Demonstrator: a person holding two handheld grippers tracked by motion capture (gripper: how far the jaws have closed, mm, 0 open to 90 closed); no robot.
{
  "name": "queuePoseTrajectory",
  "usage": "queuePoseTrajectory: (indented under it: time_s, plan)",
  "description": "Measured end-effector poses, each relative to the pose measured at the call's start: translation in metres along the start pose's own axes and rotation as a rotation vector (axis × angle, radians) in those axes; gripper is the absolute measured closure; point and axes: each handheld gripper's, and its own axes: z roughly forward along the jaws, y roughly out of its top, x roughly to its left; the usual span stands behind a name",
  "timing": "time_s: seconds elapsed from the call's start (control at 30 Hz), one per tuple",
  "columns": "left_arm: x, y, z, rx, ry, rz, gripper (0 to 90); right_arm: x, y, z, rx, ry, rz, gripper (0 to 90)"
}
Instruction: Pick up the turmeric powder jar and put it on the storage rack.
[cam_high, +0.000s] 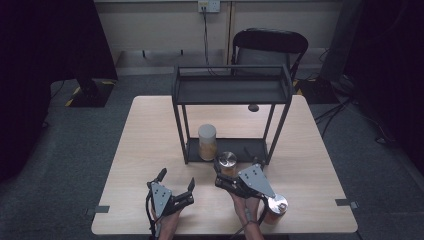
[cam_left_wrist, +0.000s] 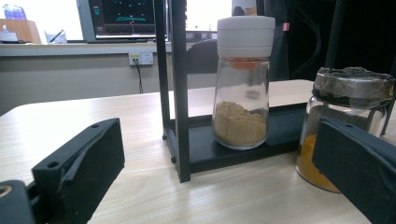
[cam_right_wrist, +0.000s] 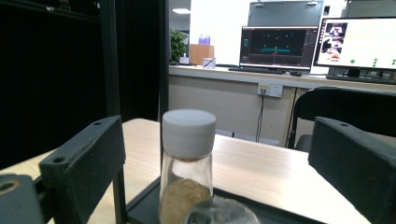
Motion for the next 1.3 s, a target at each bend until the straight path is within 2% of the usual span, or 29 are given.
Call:
queuePoseTrajectory:
  time_s: [0.07,0.1,0.13,0.2,0.4,0.5,0.6,0.77,0.97,1.07,1.3]
  plan:
    - [0.000,0.000,0.000,-0.001,0.000,-0.001,1.8,0.000,-0.006,-0.001,-0.013,0.004,-0.004,9.7]
    - [0.000,0.000,0.000,0.000,0.000,0.000,1.8,0.000,-0.012,-0.002,-0.031,0.005,-0.006,9.8]
    - [0.000,0.000,0.000,0.000,0.000,0.000,1.8,0.000,-0.014,-0.001,-0.026,0.010,-0.005,9.7]
    - [0.000,0.000,0.000,0.001,-0.001,0.000,1.8,0.000,-0.016,0.000,-0.002,0.013,-0.013,9.7]
    - [0.000,0.000,0.000,0.001,0.000,0.001,1.8,-0.004,-0.026,0.004,0.042,0.023,0.021,7.7]
    - [0.000,0.000,0.000,0.001,-0.001,-0.002,1.8,-0.007,-0.025,0.010,0.099,0.041,0.041,4.8]
    - [0.000,0.000,0.000,-0.001,-0.002,-0.001,1.8,-0.004,-0.031,0.010,0.107,0.022,0.031,8.9]
    - [0.000,0.000,0.000,-0.001,-0.002,0.000,1.8,-0.004,-0.035,0.011,0.130,0.005,0.043,11.3]
    - [0.001,0.000,0.000,0.001,-0.004,0.001,1.8,-0.006,-0.038,0.016,0.161,0.004,0.038,18.7]
    - [0.001,0.000,0.000,0.000,-0.003,-0.001,1.8,-0.009,-0.039,0.017,0.161,0.008,0.065,21.6]
    - [0.001,0.000,0.000,0.001,-0.004,-0.002,1.8,-0.012,-0.039,0.022,0.174,0.018,0.046,28.0]
